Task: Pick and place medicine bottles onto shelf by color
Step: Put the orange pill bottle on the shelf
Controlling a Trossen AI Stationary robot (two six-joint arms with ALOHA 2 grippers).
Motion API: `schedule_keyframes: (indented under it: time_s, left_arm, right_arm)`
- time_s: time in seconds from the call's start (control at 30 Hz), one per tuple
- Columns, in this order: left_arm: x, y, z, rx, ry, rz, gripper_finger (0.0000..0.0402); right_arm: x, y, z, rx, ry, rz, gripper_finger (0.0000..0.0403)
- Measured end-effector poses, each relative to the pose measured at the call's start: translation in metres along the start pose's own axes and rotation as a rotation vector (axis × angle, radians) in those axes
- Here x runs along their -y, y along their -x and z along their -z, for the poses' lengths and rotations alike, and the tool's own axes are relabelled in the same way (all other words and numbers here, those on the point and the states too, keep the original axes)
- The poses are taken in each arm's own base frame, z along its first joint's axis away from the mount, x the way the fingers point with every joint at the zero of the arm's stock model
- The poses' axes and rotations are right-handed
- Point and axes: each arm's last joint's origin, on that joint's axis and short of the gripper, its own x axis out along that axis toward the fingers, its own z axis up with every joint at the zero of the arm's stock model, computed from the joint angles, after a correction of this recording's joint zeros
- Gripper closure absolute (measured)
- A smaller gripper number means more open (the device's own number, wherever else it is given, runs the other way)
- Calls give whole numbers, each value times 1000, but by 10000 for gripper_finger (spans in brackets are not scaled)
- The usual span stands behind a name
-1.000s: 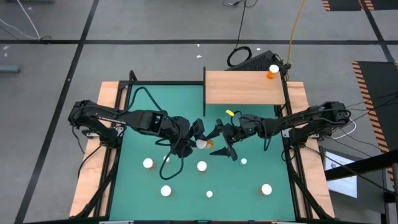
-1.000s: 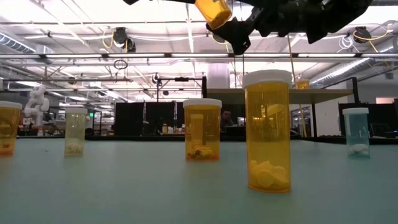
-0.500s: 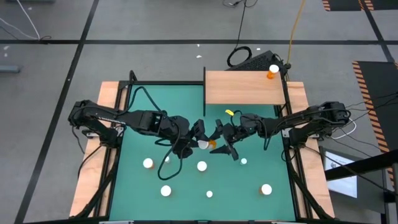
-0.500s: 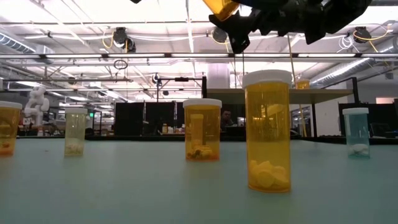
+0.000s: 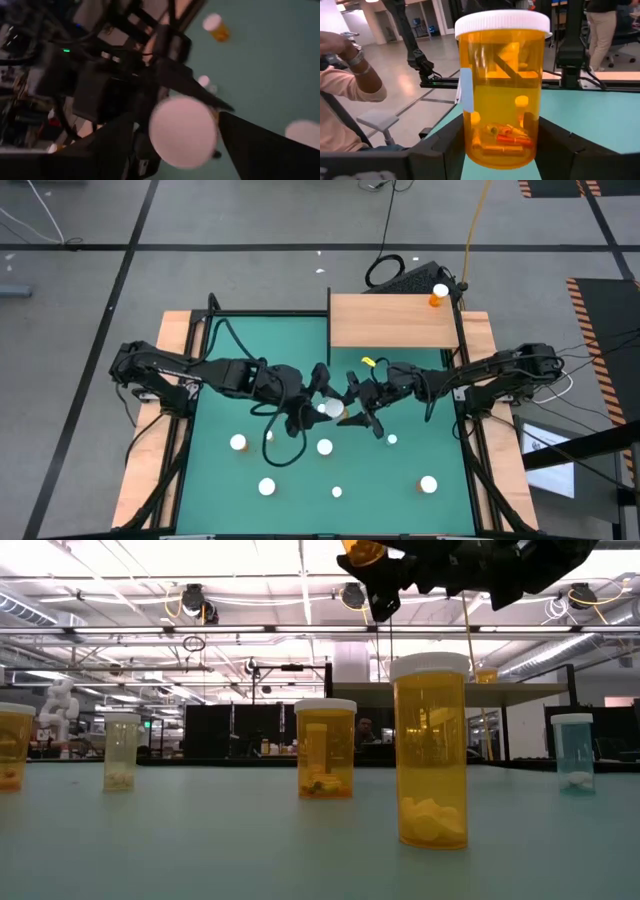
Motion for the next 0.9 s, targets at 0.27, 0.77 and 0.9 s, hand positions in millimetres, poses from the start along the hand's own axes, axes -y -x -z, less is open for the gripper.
schedule_keyframes:
  time_s: [0.27,0.77,0.9]
  left_arm:
    - [6,3,-18,-104,129,-221,18]
    - [41,-3,-17,-158,728,-450,9]
    - [51,-11,-5,-152,832,-574,9]
  right_arm:
    - [-4,8,-10,20,52,4,234]
    - [-21,40,-35,16,133,311,228]
    - [-24,40,-37,36,169,388,223]
